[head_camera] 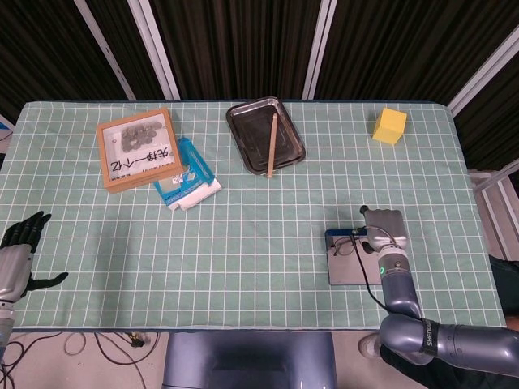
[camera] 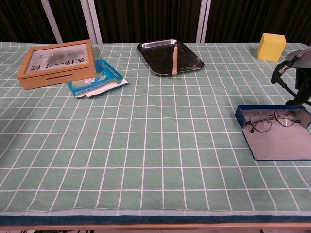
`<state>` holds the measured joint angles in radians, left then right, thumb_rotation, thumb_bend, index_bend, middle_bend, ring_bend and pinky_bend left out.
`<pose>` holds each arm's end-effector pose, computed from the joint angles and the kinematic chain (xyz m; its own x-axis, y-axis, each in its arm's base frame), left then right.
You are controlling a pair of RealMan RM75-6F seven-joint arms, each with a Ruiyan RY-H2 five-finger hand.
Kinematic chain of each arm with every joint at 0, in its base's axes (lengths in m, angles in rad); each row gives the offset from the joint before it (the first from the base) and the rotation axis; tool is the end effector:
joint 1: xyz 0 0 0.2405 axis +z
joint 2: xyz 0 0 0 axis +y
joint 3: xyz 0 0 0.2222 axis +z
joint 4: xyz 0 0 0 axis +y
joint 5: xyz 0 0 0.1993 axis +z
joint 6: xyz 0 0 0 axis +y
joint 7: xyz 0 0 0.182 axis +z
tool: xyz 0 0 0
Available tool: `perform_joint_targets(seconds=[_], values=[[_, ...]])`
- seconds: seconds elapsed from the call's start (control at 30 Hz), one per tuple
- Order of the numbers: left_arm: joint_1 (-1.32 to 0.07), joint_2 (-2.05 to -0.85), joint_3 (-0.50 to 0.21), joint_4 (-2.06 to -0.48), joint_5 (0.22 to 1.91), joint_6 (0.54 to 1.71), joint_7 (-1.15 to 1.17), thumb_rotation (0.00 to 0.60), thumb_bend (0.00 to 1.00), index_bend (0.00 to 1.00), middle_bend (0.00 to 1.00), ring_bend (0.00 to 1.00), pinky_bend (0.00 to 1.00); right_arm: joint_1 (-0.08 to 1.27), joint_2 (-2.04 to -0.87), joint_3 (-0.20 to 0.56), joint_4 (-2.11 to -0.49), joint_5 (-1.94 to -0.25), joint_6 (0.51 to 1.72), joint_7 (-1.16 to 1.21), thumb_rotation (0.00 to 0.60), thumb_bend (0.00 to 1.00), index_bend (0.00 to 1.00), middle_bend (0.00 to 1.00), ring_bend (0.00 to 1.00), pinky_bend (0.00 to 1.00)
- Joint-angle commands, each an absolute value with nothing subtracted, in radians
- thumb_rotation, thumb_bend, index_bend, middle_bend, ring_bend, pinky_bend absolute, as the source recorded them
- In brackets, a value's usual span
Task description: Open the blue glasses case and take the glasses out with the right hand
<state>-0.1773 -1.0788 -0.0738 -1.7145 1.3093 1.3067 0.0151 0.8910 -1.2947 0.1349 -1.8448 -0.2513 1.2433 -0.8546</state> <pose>-0.2785 0.2406 0.1406 0.3156 0.1319 0.9397 0.9415 0.0801 -0.3274 -0.1745 -0.3462 0.0517 0.5487 -0.4286 0.7178 -0.7678 0.0815 0.6355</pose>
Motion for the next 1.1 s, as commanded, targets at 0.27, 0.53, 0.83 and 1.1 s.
perform_joint_targets(seconds=[0.27,0.53,0.83,1.1], values=[[-0.164,-1.134,-0.076,-1.613,1.440,1.418,-0.056,0.600,0.07,0.00,0.00,0.00,0.00,0.870,-1.353,0.155,-1.766,-0.262,1.215,-0.801,0.600,0.35,0.25,0.97,1.00,1.00],[-0.164,-1.139,-0.076,-1.606,1.438,1.416,-0.057,0.600,0.07,0.00,0.00,0.00,0.00,0.868,-1.392,0.174,-1.707,-0.254,1.193,-0.785,0.600,0.39,0.33,0.97,1.00,1.00],[-0.164,-1.140,-0.078,-1.608,1.433,1.414,-0.054,0.600,0.07,0.00,0.00,0.00,0.00,0.864,-1.408,0.183,-1.659,-0.222,1.169,-0.790,0.600,0.40,0.36,0.97,1.00,1.00],[-0.164,-1.139,-0.079,-1.612,1.427,1.409,-0.054,0.600,0.07,0.00,0.00,0.00,0.00,0.857,-1.415,0.185,-1.639,-0.206,1.158,-0.793,0.600,0.41,0.37,0.97,1.00,1.00]])
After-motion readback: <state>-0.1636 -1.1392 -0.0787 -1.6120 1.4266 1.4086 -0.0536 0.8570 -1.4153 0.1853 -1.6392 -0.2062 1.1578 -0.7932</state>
